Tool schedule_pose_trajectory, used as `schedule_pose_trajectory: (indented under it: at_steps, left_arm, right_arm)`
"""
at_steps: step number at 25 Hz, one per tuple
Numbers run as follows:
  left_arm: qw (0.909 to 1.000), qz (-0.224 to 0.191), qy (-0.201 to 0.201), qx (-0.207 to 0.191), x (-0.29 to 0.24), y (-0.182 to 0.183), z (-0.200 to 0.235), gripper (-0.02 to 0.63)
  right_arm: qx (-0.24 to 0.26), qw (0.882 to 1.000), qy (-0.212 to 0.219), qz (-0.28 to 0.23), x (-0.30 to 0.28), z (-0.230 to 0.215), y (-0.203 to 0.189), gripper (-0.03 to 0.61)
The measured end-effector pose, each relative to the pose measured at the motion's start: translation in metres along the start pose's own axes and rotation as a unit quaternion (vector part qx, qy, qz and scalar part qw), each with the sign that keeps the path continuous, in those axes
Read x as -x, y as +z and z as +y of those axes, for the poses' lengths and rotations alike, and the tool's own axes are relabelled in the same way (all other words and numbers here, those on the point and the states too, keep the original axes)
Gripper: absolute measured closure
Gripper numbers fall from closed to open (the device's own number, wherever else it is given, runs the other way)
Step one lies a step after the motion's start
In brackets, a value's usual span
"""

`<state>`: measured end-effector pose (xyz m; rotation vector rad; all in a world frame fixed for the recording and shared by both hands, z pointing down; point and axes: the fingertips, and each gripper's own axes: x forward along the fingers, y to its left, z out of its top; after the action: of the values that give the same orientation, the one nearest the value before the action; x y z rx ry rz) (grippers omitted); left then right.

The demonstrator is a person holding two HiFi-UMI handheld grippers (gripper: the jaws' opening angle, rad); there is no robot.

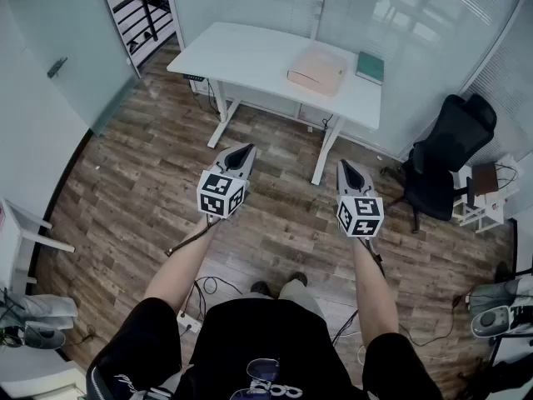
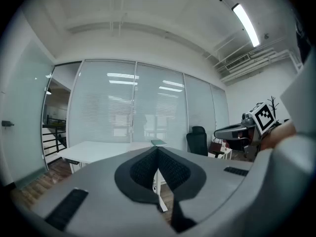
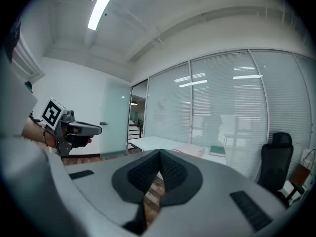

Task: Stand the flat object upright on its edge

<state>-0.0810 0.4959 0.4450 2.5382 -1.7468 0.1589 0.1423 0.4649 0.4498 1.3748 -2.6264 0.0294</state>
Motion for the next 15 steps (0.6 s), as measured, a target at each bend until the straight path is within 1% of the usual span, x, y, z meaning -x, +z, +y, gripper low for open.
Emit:
schedule_pose_trajectory:
  at_steps: [8,15]
  left_arm:
    - [1.0000,0.002,0.004,0.005,-0.026,-0.006,0.023,0.594]
    - [0.9999,0.006,0.008,-0.003,-0.072,-0.006,0.053,0.594]
  right_arm:
    - [0.004,1.000,0.003,-0.001,-0.034,-0.010,-0.002,0.557]
    - [0.005,1.000,0.000,-0.002,-0.088,-0.037,-0.005,0.555]
